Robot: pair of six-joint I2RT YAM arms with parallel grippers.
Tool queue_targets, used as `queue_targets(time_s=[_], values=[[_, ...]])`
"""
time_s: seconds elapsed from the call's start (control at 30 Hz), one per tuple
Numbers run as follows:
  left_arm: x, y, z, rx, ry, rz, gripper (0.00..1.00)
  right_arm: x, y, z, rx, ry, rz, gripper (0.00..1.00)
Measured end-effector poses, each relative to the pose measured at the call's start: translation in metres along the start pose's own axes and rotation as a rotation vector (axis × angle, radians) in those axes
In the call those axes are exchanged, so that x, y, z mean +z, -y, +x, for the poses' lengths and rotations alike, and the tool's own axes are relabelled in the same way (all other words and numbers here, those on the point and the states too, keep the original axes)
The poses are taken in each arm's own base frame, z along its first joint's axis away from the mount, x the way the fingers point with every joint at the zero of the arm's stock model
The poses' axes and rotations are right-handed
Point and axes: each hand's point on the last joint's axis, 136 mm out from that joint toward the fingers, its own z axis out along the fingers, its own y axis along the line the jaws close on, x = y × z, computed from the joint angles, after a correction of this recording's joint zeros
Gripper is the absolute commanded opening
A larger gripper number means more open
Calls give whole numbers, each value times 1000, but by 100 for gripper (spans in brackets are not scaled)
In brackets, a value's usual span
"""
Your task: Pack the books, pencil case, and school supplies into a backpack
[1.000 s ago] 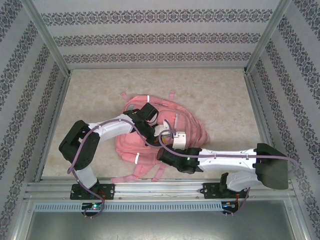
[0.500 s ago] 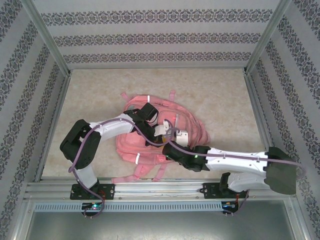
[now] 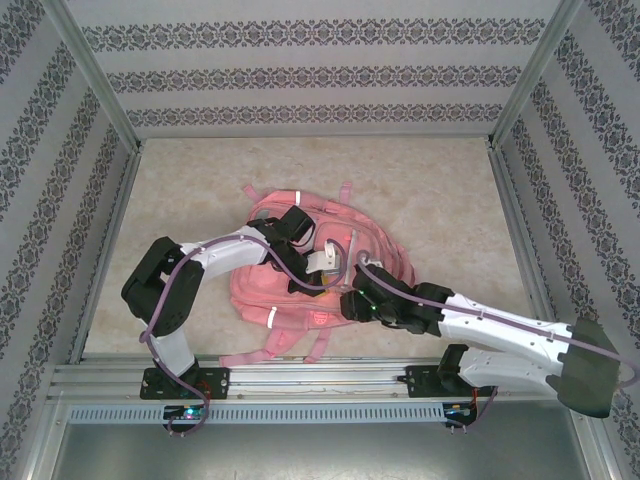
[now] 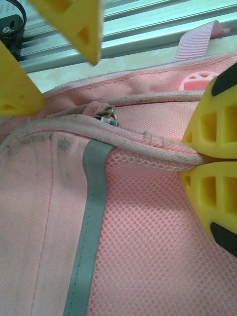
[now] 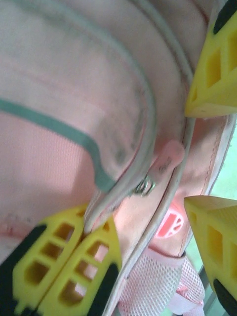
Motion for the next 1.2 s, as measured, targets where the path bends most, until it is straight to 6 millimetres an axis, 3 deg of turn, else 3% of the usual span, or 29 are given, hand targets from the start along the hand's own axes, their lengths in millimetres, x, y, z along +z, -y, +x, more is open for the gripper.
queue_targets(time_s=[0.13, 0.27, 0.33, 0.47, 0.67, 1.07, 1.1, 1.13, 1.2], values=[[0, 0, 0, -1, -1, 1, 0, 6, -11, -3, -55, -5, 25, 47], [-1, 1, 0, -4, -1, 5, 0, 17, -8, -5, -72, 5, 110, 44], [-1, 0, 1, -12, -2, 5, 0, 19, -7, -7, -65, 20, 144, 37], [-3, -2, 5, -22, -10, 3, 0, 22, -2, -10, -48, 43, 199, 11], [-4, -1, 4, -14, 0, 11, 0, 21, 0, -11, -43, 49, 220, 0], [-11, 8, 13, 83, 18, 15, 0, 12, 13, -1, -20, -1, 102, 0], [-12, 7, 13, 82, 23, 16, 0, 11, 15, -2, -15, -4, 88, 8], [-13, 7, 13, 84, 29, 18, 0, 9, 16, -2, -16, -3, 74, 25], [-16, 7, 12, 84, 33, 27, 0, 4, 14, -3, -34, 0, 38, 34]])
